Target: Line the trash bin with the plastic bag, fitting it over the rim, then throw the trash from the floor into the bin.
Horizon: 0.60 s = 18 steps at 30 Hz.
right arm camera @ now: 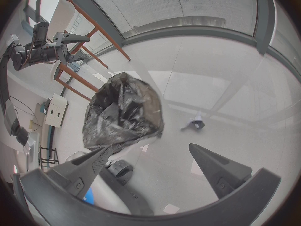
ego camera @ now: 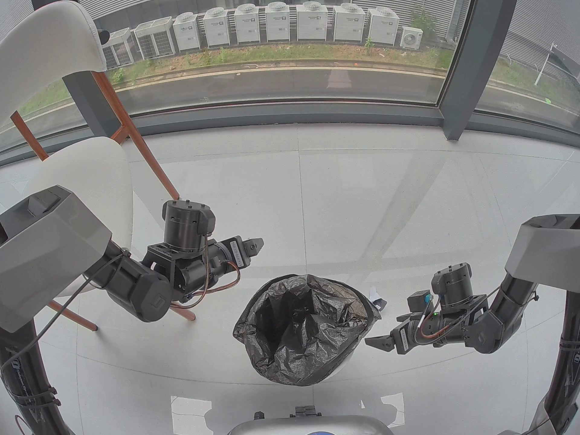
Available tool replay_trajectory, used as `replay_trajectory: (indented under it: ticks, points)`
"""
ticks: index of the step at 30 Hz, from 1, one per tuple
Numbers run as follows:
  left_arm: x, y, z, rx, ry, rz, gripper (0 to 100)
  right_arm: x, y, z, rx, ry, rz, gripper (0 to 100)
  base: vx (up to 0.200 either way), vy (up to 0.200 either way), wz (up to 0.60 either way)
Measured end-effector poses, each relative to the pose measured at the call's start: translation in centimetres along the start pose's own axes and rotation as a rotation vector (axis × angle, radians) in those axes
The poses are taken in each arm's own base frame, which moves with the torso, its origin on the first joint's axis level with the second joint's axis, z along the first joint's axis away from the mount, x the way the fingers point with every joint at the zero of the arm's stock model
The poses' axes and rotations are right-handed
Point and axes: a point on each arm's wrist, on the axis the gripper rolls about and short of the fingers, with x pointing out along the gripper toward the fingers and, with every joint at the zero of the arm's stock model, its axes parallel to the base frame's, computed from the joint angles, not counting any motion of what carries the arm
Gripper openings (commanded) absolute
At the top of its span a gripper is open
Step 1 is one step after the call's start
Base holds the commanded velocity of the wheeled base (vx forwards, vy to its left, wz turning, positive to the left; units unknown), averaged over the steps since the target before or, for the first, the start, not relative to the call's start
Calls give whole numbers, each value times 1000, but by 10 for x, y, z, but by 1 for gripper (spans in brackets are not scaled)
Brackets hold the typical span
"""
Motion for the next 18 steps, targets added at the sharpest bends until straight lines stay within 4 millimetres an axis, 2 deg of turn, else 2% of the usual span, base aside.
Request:
replay_trajectory:
  ticks: [4, 5, 11, 18]
  points:
    - [-8, 4, -4, -11, 17, 12, 100, 1, 19, 6, -39, -49, 14, 100, 0, 0, 0]
    - [-10, 5, -4, -12, 19, 14, 100, 3, 23, 8, -49, -69, 18, 0, 0, 0, 0]
    - [-24, 12, -1, -24, 13, 31, 100, 13, 41, 12, -81, -126, 46, 0, 0, 0, 0]
    - [-32, 22, 8, -40, -9, 55, 100, 23, 43, 3, -83, -88, 22, 0, 0, 0, 0]
